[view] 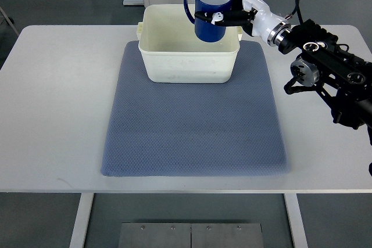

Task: Place cup in box with right hand
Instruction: 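Lift the blue mug with the right hand over the cream tub, then lower the held blue mug into the cream tub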

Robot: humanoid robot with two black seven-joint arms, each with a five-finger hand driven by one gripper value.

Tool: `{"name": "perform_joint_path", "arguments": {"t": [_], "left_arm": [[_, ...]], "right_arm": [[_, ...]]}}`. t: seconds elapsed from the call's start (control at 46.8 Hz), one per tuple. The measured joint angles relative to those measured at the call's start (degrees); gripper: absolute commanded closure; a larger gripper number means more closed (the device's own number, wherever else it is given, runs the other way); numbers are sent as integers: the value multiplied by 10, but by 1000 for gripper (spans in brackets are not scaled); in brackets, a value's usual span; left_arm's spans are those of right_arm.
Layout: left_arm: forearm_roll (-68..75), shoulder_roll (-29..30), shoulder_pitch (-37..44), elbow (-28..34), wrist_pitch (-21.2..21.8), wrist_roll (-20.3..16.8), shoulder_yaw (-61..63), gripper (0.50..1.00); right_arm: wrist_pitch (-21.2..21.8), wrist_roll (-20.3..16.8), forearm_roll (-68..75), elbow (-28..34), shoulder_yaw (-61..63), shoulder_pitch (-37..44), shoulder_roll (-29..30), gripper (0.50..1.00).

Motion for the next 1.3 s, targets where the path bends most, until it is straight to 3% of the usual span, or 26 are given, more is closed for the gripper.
{"name": "perform_joint_path", "arguments": {"t": [0.15,0.77,1.305], "left_arm": [[0,0,0,0,0,0,0,500],[0,0,0,0,0,0,0,500],[0,0,0,0,0,0,0,500]], "right_arm": [[-12,0,0,-35,-4,1,21,1000],[-102,-6,0,-51,-16,-18,62,1000],[-110,-6,0,-52,-16,-25,73,1000]]}}
